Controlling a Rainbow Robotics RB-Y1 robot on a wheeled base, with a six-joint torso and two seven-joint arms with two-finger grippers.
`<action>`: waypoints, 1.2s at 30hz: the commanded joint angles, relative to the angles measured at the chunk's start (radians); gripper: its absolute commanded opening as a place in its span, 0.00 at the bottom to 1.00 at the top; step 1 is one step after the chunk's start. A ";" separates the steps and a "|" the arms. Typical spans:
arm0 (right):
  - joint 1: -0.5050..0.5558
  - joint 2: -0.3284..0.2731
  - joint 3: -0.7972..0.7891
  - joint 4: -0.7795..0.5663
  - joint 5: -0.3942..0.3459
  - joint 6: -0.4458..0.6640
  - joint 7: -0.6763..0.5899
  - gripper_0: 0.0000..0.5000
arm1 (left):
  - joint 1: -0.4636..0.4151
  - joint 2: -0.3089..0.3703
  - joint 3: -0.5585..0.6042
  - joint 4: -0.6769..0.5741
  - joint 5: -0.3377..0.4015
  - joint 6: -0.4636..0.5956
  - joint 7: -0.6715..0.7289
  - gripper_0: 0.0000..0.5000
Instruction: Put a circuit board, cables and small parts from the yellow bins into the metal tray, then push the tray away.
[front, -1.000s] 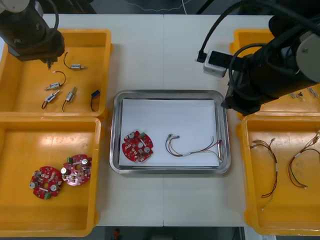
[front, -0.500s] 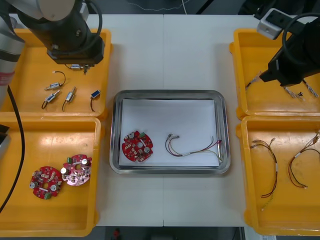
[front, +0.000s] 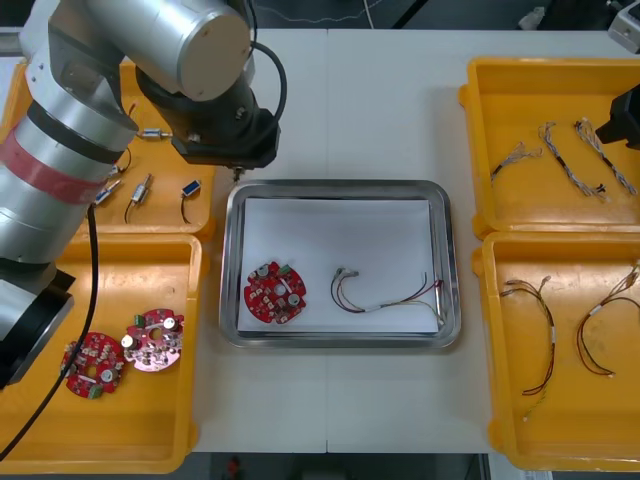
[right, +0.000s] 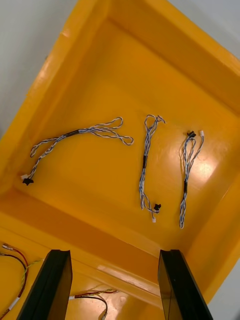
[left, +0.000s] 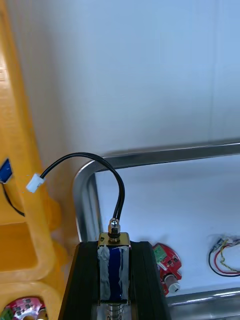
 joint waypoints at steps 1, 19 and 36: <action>-0.042 -0.040 -0.049 0.064 0.009 0.003 -0.022 1.00 | 0.027 -0.035 -0.055 -0.034 -0.002 -0.058 0.111 0.00; -0.255 -0.105 -0.047 0.447 0.058 0.003 0.064 1.00 | 0.150 -0.035 -0.186 -0.032 -0.068 -0.213 0.138 0.00; -0.371 -0.197 -0.049 0.820 0.089 -0.083 0.228 1.00 | 0.197 -0.033 -0.233 -0.031 -0.136 -0.296 0.152 0.00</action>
